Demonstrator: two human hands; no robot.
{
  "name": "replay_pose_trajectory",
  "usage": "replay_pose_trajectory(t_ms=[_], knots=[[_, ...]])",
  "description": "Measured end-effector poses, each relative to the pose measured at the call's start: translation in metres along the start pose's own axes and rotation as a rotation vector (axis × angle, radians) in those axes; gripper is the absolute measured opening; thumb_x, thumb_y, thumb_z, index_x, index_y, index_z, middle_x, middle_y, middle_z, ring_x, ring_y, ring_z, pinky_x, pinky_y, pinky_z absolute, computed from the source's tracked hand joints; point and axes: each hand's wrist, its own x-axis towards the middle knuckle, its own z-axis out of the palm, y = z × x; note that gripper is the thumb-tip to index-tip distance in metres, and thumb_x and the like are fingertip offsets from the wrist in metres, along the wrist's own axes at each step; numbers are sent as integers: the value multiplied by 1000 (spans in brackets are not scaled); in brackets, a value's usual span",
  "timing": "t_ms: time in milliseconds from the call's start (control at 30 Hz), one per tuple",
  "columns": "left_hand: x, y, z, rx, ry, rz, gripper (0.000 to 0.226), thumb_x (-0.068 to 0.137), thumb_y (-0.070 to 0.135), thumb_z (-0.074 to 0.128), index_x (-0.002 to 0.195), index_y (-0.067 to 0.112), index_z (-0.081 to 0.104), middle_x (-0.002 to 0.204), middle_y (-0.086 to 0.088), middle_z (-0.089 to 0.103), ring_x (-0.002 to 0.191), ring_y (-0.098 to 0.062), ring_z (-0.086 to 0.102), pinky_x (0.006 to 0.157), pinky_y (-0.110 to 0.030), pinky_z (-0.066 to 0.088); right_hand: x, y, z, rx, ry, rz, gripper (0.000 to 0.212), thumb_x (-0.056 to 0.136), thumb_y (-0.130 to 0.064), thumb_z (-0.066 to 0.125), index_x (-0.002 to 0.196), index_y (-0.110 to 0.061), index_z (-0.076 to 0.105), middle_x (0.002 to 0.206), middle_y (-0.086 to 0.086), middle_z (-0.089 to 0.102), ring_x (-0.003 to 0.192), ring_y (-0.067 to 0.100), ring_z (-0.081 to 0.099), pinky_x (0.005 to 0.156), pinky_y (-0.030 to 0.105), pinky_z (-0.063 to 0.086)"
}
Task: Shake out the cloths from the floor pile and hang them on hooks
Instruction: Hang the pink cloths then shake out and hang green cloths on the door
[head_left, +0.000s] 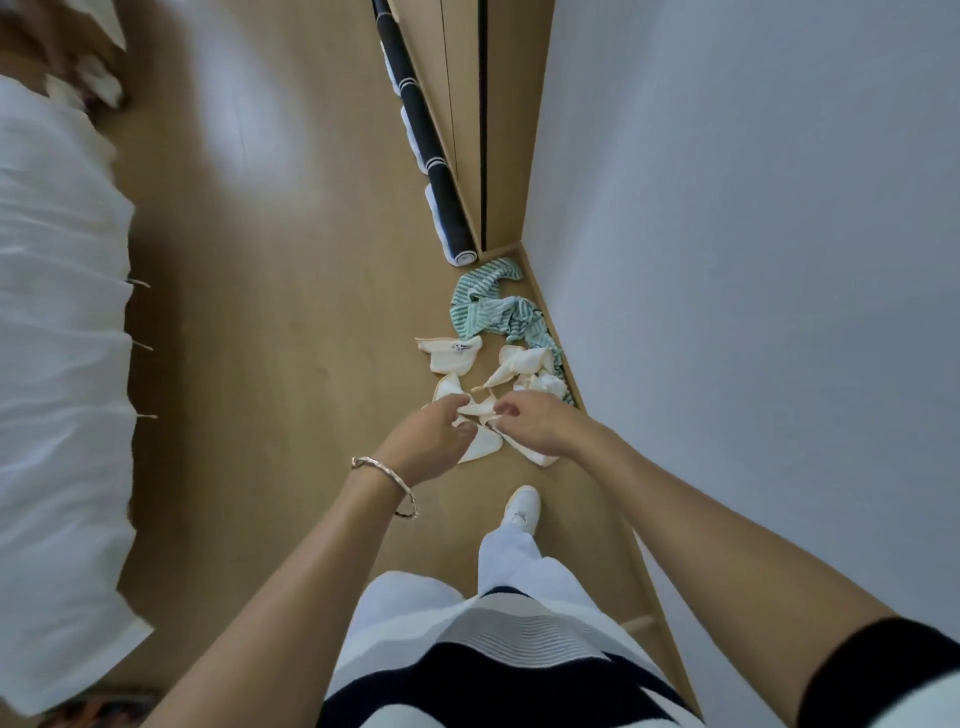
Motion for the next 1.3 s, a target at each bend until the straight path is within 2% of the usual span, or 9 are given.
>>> replay_pose_trajectory(t_ms=[300,667,867,1033,1167,1300], knots=[[81,17,-17,-10,-56,-64,47,96,25,45,143,18,36,138,-7,50,123,-24,49,99,-29,38,63,10,-46,-15,-70,13,43,96,-27,43,137,-19,49,142,5,49,129,22,45,103,34,38],[182,-6,-25,90,-271,-50,47,96,24,43,142,18,35,138,-6,50,124,-23,48,100,-29,36,144,21,-47,146,-103,186,41,95,-26,43,135,-18,52,137,4,53,121,21,51,87,27,39],[253,-26,-19,171,-263,-33,44,97,20,39,141,20,38,142,-2,46,129,-20,44,99,-25,34,213,45,-34,199,-88,262,39,96,-26,41,134,-19,52,136,3,53,120,21,50,87,27,38],[307,-53,14,193,-282,-84,45,96,20,38,141,20,37,140,-2,48,124,-20,48,93,-24,38,270,90,-18,123,-201,294,36,98,-20,38,129,-15,54,132,6,55,117,22,52,83,26,39],[360,-82,62,198,-282,-119,46,96,19,37,142,22,35,142,-1,46,126,-19,47,97,-27,38,327,136,2,44,-249,294,37,98,-19,38,131,-14,54,134,7,54,118,23,52,92,29,42],[417,-126,130,204,-301,-150,47,94,18,40,141,20,36,140,-4,47,126,-20,46,99,-29,38,381,186,30,-47,-275,285,37,97,-18,39,129,-14,56,131,7,56,116,23,54,93,33,46]])
